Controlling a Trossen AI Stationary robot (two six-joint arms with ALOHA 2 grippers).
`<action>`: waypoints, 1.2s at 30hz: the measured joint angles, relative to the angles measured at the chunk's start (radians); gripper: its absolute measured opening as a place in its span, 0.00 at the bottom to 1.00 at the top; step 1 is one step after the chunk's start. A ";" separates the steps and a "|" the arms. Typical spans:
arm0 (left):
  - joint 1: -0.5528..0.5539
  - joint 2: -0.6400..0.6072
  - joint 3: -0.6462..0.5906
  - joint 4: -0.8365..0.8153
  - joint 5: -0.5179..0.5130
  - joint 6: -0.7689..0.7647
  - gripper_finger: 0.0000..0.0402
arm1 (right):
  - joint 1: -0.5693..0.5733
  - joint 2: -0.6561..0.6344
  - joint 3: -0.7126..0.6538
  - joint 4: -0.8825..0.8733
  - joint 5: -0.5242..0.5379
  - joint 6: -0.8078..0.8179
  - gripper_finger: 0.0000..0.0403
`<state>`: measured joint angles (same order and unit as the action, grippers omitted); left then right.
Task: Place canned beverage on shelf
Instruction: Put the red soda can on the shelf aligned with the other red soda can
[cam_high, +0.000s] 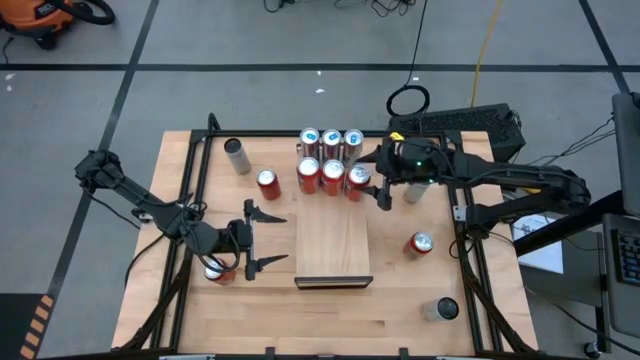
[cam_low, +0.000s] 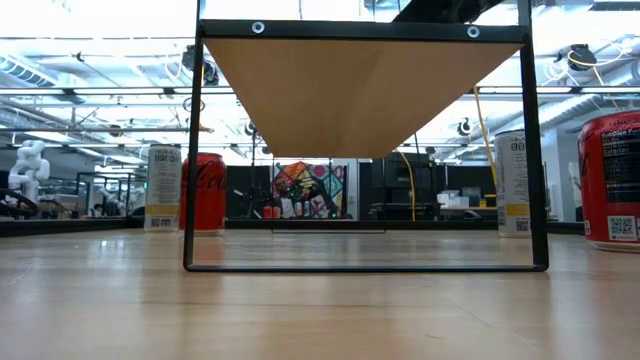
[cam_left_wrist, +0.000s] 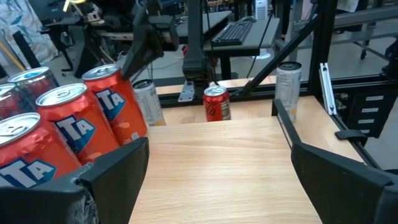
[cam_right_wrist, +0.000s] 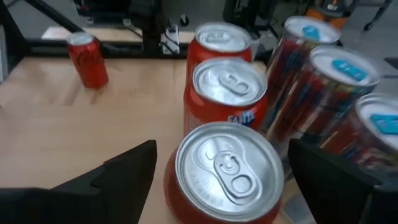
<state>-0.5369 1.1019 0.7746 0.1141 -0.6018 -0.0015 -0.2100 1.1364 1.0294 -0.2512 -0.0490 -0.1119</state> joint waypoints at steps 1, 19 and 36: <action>0.000 0.000 0.000 0.000 0.000 -0.002 0.98 | 0.000 -0.012 0.000 0.000 0.000 0.004 0.85; 0.000 0.025 0.000 -0.002 0.006 -0.019 0.98 | 0.051 -0.261 -0.110 -0.131 -0.009 0.131 0.85; 0.000 0.024 0.000 0.013 -0.002 -0.018 0.98 | 0.195 -0.207 -0.391 0.234 -0.027 0.133 0.50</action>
<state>-0.5369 1.1259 0.7750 0.1276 -0.6037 -0.0200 -0.0154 0.9298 0.6384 -0.0173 -0.0765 0.0207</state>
